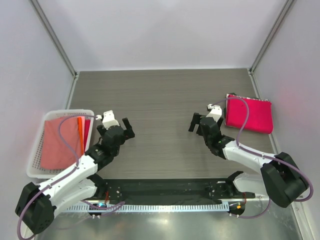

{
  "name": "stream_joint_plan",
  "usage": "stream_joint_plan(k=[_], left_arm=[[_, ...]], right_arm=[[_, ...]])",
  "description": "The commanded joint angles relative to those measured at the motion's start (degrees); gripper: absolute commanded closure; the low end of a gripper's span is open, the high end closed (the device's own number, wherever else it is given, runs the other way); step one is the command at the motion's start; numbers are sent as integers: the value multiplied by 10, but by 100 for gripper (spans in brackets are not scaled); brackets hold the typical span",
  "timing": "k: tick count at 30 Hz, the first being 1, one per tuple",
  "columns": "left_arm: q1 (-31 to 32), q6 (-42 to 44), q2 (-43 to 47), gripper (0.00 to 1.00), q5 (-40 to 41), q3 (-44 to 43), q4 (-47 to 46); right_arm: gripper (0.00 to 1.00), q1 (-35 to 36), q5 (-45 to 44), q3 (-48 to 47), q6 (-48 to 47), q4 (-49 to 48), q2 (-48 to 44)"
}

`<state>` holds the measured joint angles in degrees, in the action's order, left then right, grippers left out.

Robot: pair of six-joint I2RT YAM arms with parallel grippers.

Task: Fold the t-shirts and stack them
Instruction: Grab the tshirt from the pile

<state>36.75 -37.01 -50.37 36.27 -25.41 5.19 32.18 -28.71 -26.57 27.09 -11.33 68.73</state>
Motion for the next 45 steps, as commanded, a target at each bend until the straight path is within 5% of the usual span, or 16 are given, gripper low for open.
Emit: stream_joint_plan(k=[1, 4, 7, 14, 17, 23, 27, 35, 38, 41, 45], left_arm=[[1, 54, 32, 1, -35, 14, -39], [1, 67, 79, 0, -81, 47, -98], [1, 30, 105, 1, -66, 21, -36], [-24, -183, 86, 0, 127, -184, 368], [-80, -205, 50, 0, 186, -278, 451], [-296, -107, -50, 0, 51, -403, 452], [-392, -87, -129, 10, 39, -449, 460], [-469, -135, -256, 19, -15, -448, 447], [-509, -149, -317, 29, -47, -452, 462], [-552, -158, -344, 88, -80, -476, 514], [-528, -146, -252, 99, -52, -507, 541]], right_arm=[[0, 2, -18, -10, 5, -36, -12], [0, 2, -15, -11, 7, -35, -11], [0, 2, -7, -11, 6, -38, -8], [0, 2, 2, -9, 4, -43, -7], [0, 2, 4, -9, 2, -46, -7], [0, 2, 5, -9, 2, -45, -6], [0, 2, 10, -15, 1, -45, 3], [0, 2, 18, -17, 1, -45, 11], [0, 2, 19, -18, 1, -45, 10], [0, 2, 17, -18, 1, -44, 9], [0, 2, 22, -20, 1, -46, 13]])
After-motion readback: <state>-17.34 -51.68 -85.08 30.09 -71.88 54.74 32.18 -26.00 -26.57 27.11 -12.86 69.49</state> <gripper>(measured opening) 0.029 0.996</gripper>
